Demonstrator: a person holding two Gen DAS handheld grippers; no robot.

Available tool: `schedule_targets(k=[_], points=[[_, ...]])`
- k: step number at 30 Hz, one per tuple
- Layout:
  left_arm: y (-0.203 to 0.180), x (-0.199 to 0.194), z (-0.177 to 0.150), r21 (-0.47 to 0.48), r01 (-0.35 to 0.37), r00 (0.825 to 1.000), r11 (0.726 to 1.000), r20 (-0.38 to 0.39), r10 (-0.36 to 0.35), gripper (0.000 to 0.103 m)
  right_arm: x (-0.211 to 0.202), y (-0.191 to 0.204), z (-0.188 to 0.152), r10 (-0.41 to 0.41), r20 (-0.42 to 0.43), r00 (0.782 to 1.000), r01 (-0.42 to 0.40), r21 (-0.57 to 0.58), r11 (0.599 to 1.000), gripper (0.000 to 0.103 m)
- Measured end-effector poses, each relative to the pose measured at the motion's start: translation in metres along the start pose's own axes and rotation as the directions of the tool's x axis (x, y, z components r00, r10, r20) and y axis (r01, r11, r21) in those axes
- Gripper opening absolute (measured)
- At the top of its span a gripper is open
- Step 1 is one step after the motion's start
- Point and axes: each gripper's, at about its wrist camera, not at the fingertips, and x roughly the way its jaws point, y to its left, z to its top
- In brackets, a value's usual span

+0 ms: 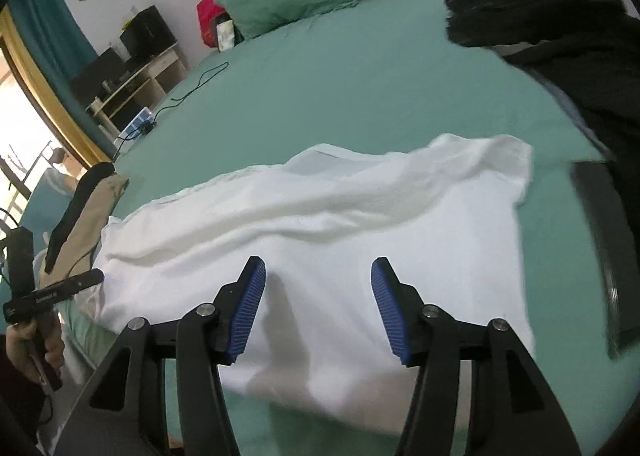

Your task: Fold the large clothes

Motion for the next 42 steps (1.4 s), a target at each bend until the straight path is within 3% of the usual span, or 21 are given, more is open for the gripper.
schedule_targets(k=[2,5,8,11,17,22,24,29,31,34,37,42], points=[[-0.004,0.007,0.006,0.012,-0.004,1.0,1.0,-0.015,0.004,0.054,0.018,0.001,0.009,0.03,-0.043,0.999,-0.03,0.002,1.0,0.056],[-0.005,0.015,0.018,0.032,-0.02,0.999,0.999,-0.031,0.021,0.054,0.037,0.007,0.017,0.013,-0.085,0.996,-0.016,-0.034,0.999,0.056],[-0.007,0.025,0.031,0.054,-0.073,0.997,0.996,-0.034,0.075,0.054,0.05,0.021,0.03,-0.082,-0.081,0.993,0.07,-0.14,0.988,0.055],[-0.005,0.035,0.046,0.044,-0.114,0.993,0.992,-0.036,0.116,0.054,0.062,0.029,0.045,-0.108,-0.071,0.992,0.092,-0.193,0.977,0.056],[0.006,0.055,0.082,0.053,-0.216,0.976,0.975,-0.013,0.217,0.054,0.095,0.012,0.075,-0.067,-0.075,0.995,0.063,-0.06,0.996,0.055],[0.029,0.069,0.109,0.006,-0.274,0.962,0.962,0.001,0.274,0.054,0.097,0.003,0.085,-0.219,-0.004,0.976,0.218,-0.05,0.975,0.056],[0.038,0.061,0.116,-0.036,-0.294,0.955,0.955,0.04,0.295,0.054,0.09,-0.002,0.089,-0.236,0.025,0.972,0.236,-0.028,0.971,0.056],[0.037,0.036,0.109,-0.021,-0.264,0.959,0.964,0.1,0.265,0.054,0.059,-0.001,0.083,-0.203,0.087,0.975,0.206,-0.034,0.978,0.056],[0.035,0.037,0.101,0.016,-0.275,0.959,0.961,0.068,0.274,0.054,0.052,0.001,0.076,-0.183,0.081,0.98,0.188,-0.051,0.981,0.056],[0.035,0.048,0.086,0.067,-0.223,0.974,0.973,-0.024,0.225,0.054,0.052,0.0,0.065,-0.15,0.036,0.988,0.152,-0.047,0.987,0.056],[0.038,0.067,0.083,0.094,-0.25,0.962,0.964,-0.089,0.259,0.054,0.066,-0.008,0.061,-0.135,-0.045,0.99,0.134,-0.02,0.991,0.056],[0.045,0.083,0.107,0.032,-0.299,0.951,0.954,-0.076,0.301,0.054,0.079,-0.025,0.056,-0.109,-0.099,0.989,0.114,0.047,0.992,0.056]])
